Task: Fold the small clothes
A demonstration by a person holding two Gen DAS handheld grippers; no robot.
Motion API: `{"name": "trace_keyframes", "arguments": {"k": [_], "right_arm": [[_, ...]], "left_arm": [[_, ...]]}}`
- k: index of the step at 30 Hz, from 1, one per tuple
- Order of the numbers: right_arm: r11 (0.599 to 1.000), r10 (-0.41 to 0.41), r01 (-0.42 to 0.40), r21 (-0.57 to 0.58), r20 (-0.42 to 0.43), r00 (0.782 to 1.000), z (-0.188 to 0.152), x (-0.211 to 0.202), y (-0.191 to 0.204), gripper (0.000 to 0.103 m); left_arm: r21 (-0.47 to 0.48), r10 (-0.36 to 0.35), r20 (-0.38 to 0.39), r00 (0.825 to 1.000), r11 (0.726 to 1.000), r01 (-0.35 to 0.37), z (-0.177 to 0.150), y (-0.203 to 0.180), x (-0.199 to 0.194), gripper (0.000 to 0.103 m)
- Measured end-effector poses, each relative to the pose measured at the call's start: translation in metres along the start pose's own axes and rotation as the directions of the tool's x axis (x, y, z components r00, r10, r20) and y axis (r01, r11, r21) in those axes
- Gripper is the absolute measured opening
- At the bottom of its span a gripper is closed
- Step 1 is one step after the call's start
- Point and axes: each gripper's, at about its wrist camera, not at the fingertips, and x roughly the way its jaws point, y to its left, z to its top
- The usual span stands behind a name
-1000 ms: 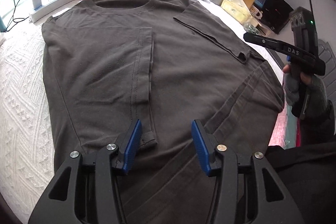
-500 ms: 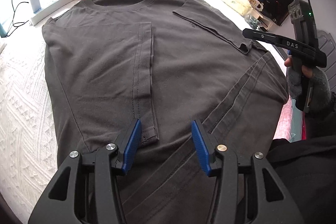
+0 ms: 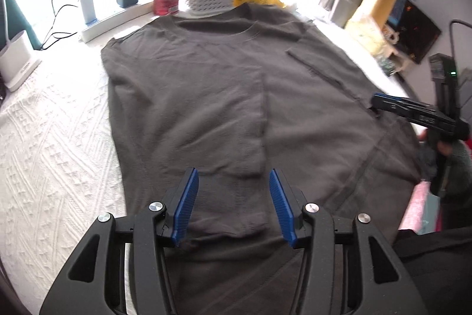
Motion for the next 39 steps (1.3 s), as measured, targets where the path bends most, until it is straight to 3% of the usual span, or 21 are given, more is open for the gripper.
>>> {"name": "trace_keyframes", "arguments": {"k": [12,28,39], "right_arm": [[1.0,-0.01,0.01,-0.007,0.001,1.0,-0.014,-0.013,0.006,0.04],[0.999,-0.053,0.054,-0.009,0.085,0.995,-0.024,-0.052,-0.005,0.04],[0.994,-0.107,0.104,0.024,0.114,0.988,-0.049,-0.078,-0.035,0.04]], "left_arm": [[-0.007,0.002,-0.015,1.0,1.0,-0.002,-0.011,0.001,0.008,0.05],[-0.005,0.005,0.143,0.99,1.0,-0.004,-0.018,-0.028,-0.03,0.05],[0.01,-0.023,0.157,0.987,1.0,0.022,-0.029,-0.065,-0.031,0.05]]}}
